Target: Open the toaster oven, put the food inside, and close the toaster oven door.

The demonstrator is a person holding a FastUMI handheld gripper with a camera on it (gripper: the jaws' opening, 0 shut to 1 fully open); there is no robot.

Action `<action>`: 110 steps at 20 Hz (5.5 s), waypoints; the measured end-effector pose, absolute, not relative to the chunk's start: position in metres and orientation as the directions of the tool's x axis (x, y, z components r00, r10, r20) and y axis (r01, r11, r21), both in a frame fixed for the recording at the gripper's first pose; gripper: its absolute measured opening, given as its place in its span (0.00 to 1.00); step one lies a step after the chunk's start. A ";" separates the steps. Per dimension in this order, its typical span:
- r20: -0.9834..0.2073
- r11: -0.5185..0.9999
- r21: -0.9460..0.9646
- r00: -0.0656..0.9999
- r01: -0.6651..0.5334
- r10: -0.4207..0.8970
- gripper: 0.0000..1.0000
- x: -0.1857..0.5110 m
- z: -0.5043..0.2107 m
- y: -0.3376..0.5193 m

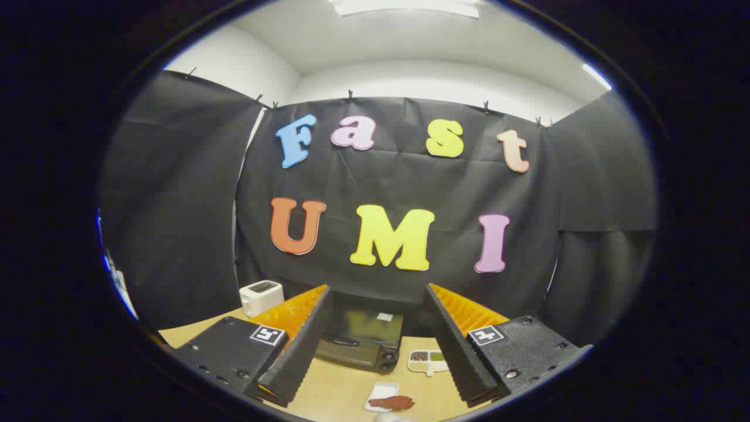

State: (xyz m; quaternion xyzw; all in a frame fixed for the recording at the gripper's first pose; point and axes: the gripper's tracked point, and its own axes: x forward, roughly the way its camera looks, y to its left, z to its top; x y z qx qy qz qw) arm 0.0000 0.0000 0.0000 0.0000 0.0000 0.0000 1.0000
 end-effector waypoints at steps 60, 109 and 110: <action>-0.405 0.987 0.041 0.906 0.157 -0.127 0.99 0.265 -0.287 0.106; -0.738 0.998 0.038 0.675 0.043 -0.001 1.00 0.136 -0.439 0.124; -0.736 0.999 0.029 0.676 0.035 -0.003 1.00 0.137 -0.437 0.123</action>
